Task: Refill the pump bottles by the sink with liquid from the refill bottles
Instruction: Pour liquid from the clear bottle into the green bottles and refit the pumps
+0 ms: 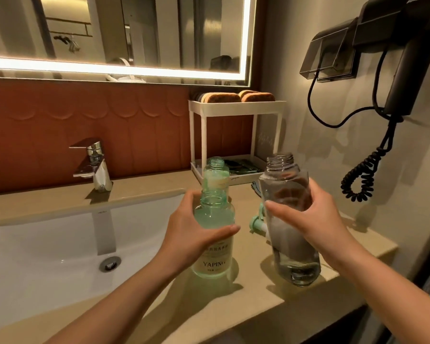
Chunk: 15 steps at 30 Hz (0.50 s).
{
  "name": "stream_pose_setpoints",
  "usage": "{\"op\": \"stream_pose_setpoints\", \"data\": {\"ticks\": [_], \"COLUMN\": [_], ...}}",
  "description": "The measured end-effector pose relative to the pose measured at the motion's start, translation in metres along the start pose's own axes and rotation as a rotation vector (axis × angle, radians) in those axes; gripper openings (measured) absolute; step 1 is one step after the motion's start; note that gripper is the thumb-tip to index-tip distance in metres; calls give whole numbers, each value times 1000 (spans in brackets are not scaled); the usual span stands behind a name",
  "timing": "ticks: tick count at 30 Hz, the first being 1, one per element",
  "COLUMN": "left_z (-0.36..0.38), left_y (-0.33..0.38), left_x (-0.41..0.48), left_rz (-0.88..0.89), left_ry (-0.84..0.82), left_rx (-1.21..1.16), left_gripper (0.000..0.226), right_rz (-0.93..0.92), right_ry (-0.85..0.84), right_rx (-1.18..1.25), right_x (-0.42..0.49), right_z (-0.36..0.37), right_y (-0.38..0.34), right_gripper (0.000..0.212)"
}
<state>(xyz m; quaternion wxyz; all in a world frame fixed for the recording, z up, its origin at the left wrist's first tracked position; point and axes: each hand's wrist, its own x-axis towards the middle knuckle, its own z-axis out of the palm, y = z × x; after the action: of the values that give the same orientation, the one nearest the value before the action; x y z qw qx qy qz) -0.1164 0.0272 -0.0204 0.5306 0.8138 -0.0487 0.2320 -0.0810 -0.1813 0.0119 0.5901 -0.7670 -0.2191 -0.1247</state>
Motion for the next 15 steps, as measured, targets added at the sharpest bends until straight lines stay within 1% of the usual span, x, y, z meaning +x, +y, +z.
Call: {"op": "stream_pose_setpoints", "data": {"ticks": [1,2,5,7,8,10,12,13,15], "left_z": [-2,-5,-14,-18,-20,-22,-22,-21,-21], "left_y": [-1,-3,-7,-9,-10,-11,-11,-12,-13], "left_x": [-7,-17,-39,-47,-51,-55,-60,-62,-68], "left_rz": [6,7,15,19,21,31,39,41,48], "left_ry": [-1,-1,11,32,41,59,74,82,93], "left_rx": [5,14,40,42,43,38,29,22,-17], "left_gripper": [75,77,76,73,72,70,74,78,81], "right_rz": [2,-1,-40,-52,-58,-76,-99,-110,-144], "right_ry": [-15,-31,-79,-105,-117,-143,-172,-187,-211], "right_rx": [-16,-26,-54,-85,-104,-148,-195,-214,-258], "right_x": [-4,-9,-23,-29,-32,-37,-40,-41,-41], "right_z": [2,4,12,17,19,25,29,31,35], "right_y": [-1,-2,-6,-7,-7,-8,-9,-10,-15], "right_gripper": [92,94,76,73,76,87,97,97,86]}}
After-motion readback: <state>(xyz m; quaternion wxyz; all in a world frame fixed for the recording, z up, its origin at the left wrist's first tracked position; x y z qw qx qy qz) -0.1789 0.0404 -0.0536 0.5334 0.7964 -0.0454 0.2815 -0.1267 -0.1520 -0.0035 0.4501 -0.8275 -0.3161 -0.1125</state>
